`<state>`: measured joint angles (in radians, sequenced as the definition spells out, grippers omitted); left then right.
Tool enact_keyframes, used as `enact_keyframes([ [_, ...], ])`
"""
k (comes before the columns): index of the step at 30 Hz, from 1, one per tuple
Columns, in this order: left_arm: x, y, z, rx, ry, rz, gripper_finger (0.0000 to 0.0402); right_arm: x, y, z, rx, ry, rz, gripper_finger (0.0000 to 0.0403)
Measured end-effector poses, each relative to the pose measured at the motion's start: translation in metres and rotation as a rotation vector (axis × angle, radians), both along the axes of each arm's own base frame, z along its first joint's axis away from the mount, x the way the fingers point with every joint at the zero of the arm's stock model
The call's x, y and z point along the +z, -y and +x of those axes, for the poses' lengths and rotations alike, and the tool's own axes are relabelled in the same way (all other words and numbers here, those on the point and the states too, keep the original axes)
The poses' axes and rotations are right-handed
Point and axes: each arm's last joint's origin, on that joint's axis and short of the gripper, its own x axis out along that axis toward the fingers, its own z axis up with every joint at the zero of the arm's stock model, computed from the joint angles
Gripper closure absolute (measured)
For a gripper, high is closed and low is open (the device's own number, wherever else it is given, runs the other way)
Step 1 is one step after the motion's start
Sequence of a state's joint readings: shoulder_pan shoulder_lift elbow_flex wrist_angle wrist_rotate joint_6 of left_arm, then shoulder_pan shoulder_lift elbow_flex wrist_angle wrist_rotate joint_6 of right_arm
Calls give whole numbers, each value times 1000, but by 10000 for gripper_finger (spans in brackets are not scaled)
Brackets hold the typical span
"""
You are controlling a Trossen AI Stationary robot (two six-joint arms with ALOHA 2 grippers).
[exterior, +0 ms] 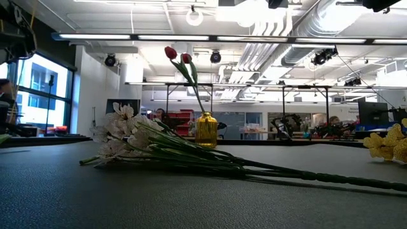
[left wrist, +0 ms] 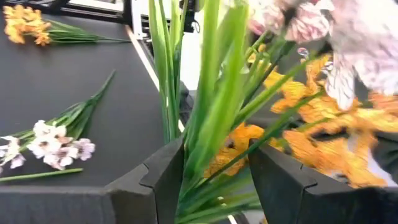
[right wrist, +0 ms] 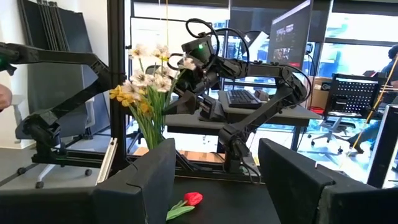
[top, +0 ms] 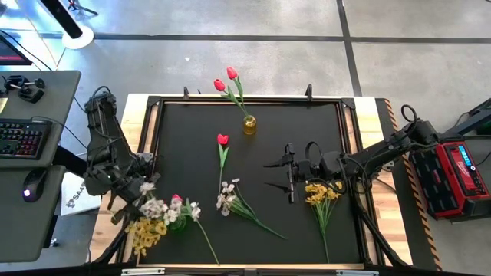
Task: Sort flowers into vase by color
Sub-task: Put the white flowers into the green vase
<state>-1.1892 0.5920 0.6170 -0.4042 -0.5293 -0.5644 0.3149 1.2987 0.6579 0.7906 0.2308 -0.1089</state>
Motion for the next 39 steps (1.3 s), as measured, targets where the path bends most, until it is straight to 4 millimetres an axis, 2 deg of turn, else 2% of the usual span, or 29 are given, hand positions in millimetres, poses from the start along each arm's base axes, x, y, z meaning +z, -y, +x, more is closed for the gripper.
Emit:
enact_keyframes([
  [5, 0, -3, -6, -33, 1, 8, 234, 0, 0, 0, -3, 0, 0, 187],
  [11, 0, -12, -7, 66, 9, 6, 234, 0, 0, 0, -3, 0, -2, 187],
  [19, 3, -13, -4, 143, 112, 79, 234, 0, 0, 0, -3, 0, -3, 187],
  [24, 6, -13, -4, 163, 122, 48, 234, 0, 0, 0, -3, 0, -3, 187],
  [32, 3, -11, -8, 15, -68, -67, 234, 0, 0, 0, -3, 0, 0, 187],
  [39, 4, -26, -14, 147, -310, -111, 234, 0, 0, 0, -4, 0, -1, 187],
])
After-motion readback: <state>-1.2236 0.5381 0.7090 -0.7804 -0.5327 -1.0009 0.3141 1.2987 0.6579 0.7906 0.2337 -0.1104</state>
